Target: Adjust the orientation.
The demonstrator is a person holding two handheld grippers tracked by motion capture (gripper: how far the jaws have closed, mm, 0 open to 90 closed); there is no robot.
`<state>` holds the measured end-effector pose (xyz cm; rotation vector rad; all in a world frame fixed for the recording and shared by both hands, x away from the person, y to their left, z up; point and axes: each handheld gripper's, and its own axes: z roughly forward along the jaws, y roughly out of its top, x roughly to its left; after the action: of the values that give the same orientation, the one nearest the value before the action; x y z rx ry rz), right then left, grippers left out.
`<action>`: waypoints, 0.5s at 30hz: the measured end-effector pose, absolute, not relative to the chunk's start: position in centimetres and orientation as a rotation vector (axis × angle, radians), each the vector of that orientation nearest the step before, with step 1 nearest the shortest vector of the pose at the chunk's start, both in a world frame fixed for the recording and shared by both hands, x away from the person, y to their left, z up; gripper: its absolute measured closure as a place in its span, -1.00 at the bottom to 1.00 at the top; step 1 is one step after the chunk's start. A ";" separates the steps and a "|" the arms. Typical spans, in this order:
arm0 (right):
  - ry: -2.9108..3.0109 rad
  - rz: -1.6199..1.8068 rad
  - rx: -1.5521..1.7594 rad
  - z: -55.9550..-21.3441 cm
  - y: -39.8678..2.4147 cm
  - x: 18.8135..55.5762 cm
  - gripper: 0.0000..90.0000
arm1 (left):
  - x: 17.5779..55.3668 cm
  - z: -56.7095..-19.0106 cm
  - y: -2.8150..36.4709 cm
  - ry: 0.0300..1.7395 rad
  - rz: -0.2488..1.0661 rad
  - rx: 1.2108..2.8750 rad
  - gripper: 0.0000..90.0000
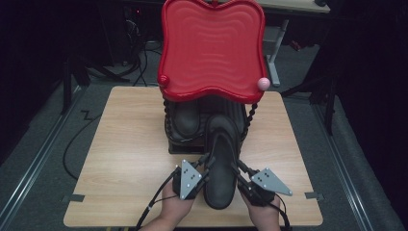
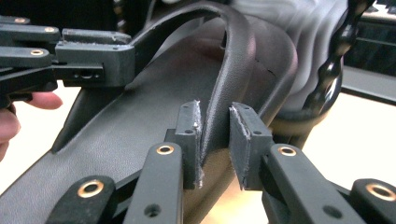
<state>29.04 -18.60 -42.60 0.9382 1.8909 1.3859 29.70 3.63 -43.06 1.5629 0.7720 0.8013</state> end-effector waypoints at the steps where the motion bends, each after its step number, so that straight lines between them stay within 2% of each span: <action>1: 1.884 1.386 0.943 -42.5 -18.4 29.8 0.66 | 30.4 -43.0 3.6 0.787 0.803 1.558 0.68; 8: 1.842 1.355 0.970 -42.1 -17.3 35.1 0.66 | 35.2 -42.7 3.1 0.857 0.869 1.566 0.69; 15: 1.808 1.317 1.004 -41.0 -16.8 38.8 0.65 | 37.9 -41.5 2.2 0.917 0.925 1.559 0.66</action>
<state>38.79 -16.81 -40.95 1.0039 1.8078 1.3171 37.90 2.16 -41.51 1.5590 0.9171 0.9249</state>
